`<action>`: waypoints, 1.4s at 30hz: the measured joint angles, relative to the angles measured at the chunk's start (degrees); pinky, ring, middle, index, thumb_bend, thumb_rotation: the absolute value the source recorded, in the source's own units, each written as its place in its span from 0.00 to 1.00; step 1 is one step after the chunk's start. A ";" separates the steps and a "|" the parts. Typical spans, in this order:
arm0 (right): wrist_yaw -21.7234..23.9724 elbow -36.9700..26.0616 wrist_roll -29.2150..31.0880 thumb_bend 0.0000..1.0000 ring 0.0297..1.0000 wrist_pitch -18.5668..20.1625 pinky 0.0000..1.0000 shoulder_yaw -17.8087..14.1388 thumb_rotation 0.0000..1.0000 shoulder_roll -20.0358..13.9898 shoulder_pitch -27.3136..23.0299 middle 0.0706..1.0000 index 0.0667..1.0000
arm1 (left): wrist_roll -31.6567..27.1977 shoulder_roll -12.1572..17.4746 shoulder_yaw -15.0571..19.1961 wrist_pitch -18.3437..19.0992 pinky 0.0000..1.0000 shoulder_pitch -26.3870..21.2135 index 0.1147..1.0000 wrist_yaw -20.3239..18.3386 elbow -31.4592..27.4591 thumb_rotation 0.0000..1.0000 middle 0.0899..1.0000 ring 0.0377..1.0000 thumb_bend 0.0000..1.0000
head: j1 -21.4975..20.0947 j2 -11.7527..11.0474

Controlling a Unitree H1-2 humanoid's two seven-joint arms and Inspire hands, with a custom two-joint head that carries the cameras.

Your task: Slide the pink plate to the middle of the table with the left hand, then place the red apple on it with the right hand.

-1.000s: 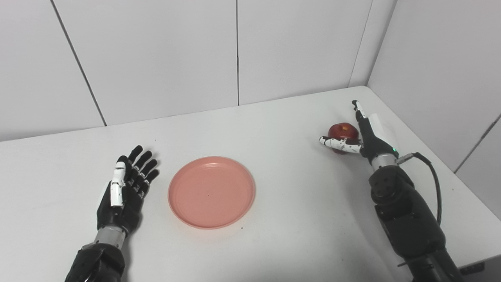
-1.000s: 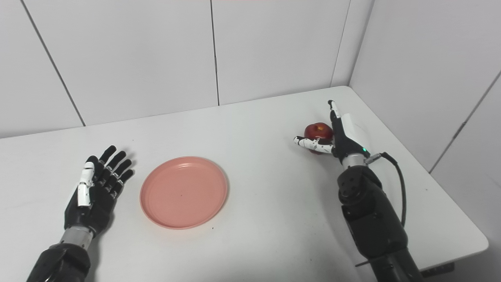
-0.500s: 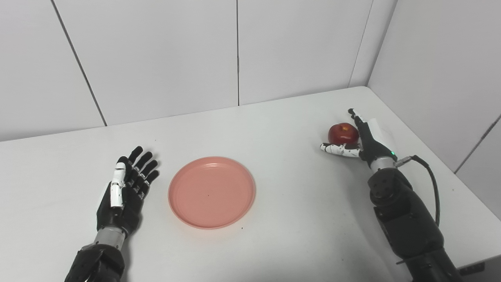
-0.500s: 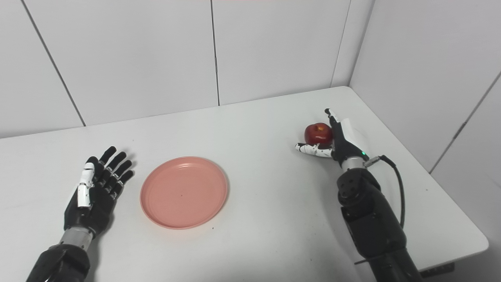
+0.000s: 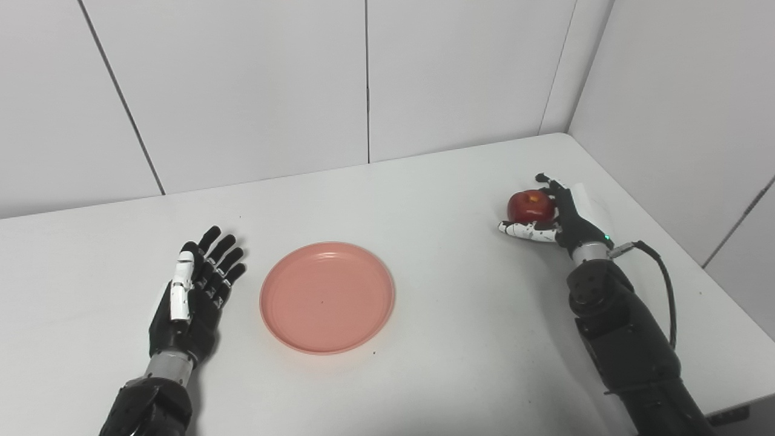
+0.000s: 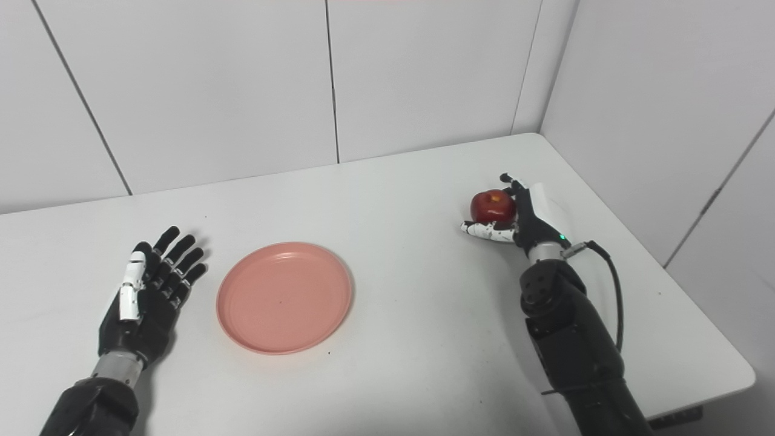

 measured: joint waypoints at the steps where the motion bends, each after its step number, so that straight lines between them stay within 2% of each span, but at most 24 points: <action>1: -0.09 0.14 0.40 0.89 0.67 -0.28 0.58 -0.03 0.28 0.08 -0.09 0.70 0.75 | 0.00 0.00 0.00 0.00 0.91 0.00 0.88 0.00 0.00 1.00 0.90 0.89 0.38 | 0.00 0.00; 8: -2.36 3.38 2.69 0.81 0.57 -3.27 0.53 -0.61 0.25 0.36 -1.15 0.61 0.62 | 0.00 0.05 -0.01 0.00 0.92 0.00 0.88 -0.07 0.04 1.00 0.90 0.90 0.38 | 0.00 0.00; 13: -3.50 6.66 2.72 0.68 0.52 -5.36 0.47 0.13 0.17 -0.19 -2.69 0.53 0.50 | 0.00 0.12 -0.04 0.00 0.91 0.00 0.88 -0.07 0.05 1.00 0.90 0.90 0.38 | 0.17 0.00; 16: -4.19 8.30 2.70 0.60 0.48 -6.71 0.42 0.69 0.13 -0.33 -3.49 0.49 0.48 | 0.00 0.11 -0.04 0.00 0.91 0.00 0.88 -0.07 0.05 1.00 0.90 0.90 0.38 | 0.35 0.00; 23: -4.72 9.21 3.61 0.58 0.46 -7.51 0.41 0.77 0.10 -0.31 -4.13 0.47 0.48 | 0.01 0.08 -0.11 0.00 0.92 -0.01 0.88 -0.07 0.04 1.00 0.90 0.90 0.38 | 0.53 0.09; 30: -4.62 5.08 4.87 0.57 0.47 -7.46 0.43 0.04 0.07 0.19 -2.44 0.48 0.50 | 0.00 0.03 -0.09 0.00 0.92 -0.02 0.88 -0.07 0.04 1.00 0.90 0.90 0.39 | 0.79 0.00; 33: -4.57 1.24 4.81 0.57 0.47 -7.21 0.43 -0.01 0.10 0.21 -1.97 0.48 0.50 | 0.01 0.02 -0.08 0.00 0.92 -0.02 0.88 -0.05 0.04 1.00 0.90 0.90 0.39 | 1.05 0.00; 42: -3.32 -8.79 3.60 0.56 0.46 -4.20 0.41 0.09 0.06 1.23 -1.98 0.47 0.50 | 0.06 -0.36 -0.10 0.01 0.92 -0.02 0.89 0.28 -0.02 1.00 0.90 0.90 0.38 | 1.93 -0.18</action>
